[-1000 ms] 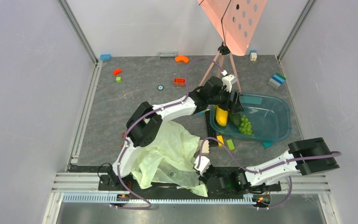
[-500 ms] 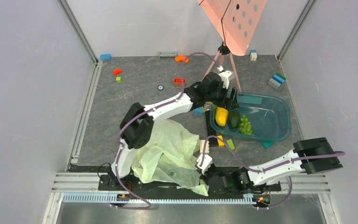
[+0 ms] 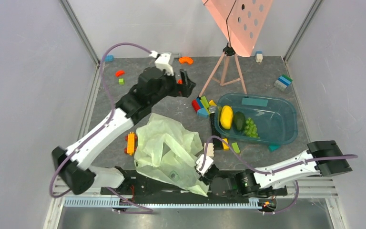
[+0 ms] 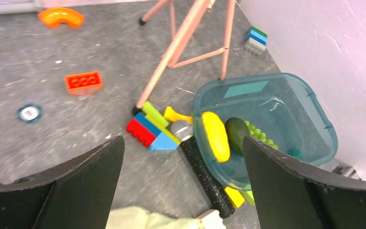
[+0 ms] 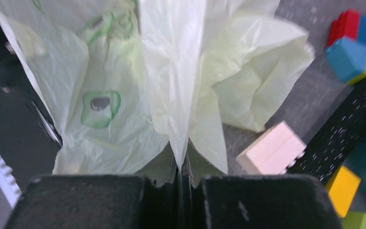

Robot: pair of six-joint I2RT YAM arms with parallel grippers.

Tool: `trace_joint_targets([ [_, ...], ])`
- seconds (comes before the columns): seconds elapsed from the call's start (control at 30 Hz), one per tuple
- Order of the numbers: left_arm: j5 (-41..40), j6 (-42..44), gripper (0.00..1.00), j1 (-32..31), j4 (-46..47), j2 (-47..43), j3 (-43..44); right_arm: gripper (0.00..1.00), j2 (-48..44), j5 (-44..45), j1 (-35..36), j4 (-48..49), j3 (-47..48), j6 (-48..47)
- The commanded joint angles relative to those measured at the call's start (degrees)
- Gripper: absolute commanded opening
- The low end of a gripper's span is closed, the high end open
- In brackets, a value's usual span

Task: Take the fake fruits out of the plastic bag
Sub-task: Pick up the plastic bag at the center of the board, then place the plastic bag at the center of the board.

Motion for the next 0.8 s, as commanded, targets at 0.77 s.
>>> trace_joint_targets([
  [0.77, -41.4, -4.8, 1.0, 3.4, -31.5, -44.3, -13.6, 0.02, 17.2, -12.9, -28.1, -9.9, 54.3, -31.7],
])
